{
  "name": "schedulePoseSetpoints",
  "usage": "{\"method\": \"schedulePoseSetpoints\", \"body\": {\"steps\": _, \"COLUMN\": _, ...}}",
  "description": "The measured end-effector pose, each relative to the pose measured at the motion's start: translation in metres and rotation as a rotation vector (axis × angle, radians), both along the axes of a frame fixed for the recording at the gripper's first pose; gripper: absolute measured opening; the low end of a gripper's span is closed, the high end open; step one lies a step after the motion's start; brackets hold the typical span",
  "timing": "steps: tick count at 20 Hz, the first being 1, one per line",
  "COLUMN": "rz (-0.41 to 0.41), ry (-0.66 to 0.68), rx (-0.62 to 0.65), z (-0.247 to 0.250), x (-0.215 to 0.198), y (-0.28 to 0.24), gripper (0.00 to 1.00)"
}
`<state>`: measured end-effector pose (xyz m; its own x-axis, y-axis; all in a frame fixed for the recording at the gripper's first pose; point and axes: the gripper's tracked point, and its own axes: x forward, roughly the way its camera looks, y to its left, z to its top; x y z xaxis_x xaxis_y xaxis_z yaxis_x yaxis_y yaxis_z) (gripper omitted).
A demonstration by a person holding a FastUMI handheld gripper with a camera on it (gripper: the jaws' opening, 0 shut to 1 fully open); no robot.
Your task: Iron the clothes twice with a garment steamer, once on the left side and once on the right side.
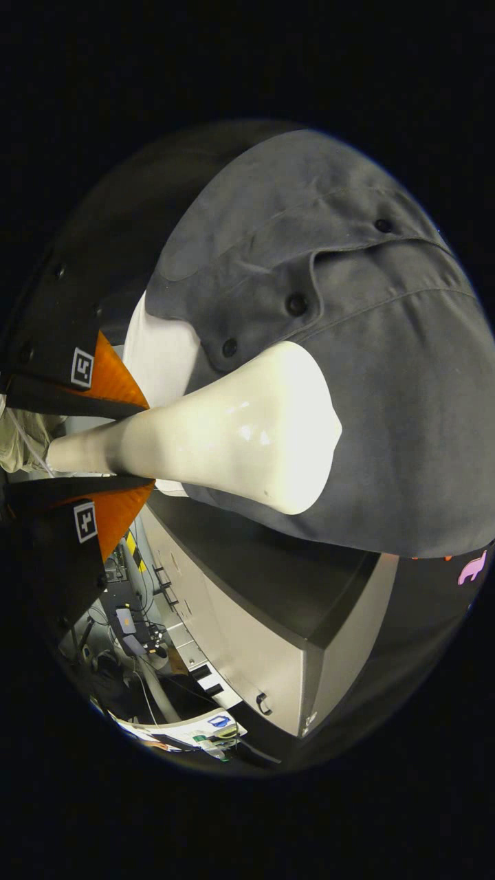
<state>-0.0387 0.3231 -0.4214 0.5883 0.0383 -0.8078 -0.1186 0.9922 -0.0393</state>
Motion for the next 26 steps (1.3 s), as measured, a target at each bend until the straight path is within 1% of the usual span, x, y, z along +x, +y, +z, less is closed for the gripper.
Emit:
{"method": "schedulePoseSetpoints", "body": {"steps": 7, "rz": -0.008, "ry": 0.058, "rx": 0.009, "z": -0.035, "x": -0.011, "y": -0.006, "gripper": 0.46}}
{"method": "schedulePoseSetpoints", "body": {"steps": 15, "rz": -0.027, "ry": 0.075, "rx": 0.019, "z": -0.046, "x": -0.026, "y": -0.009, "gripper": 0.46}}
{"method": "schedulePoseSetpoints", "body": {"steps": 19, "rz": -0.039, "ry": 0.035, "rx": 0.023, "z": -0.029, "x": -0.034, "y": -0.009, "gripper": 0.46}}
{"method": "schedulePoseSetpoints", "body": {"steps": 22, "rz": -0.080, "ry": -0.010, "rx": 0.033, "z": -0.007, "x": -0.041, "y": -0.007, "gripper": 0.46}}
{"method": "schedulePoseSetpoints", "body": {"steps": 26, "rz": -0.098, "ry": -0.079, "rx": 0.050, "z": 0.032, "x": -0.043, "y": 0.003, "gripper": 0.46}}
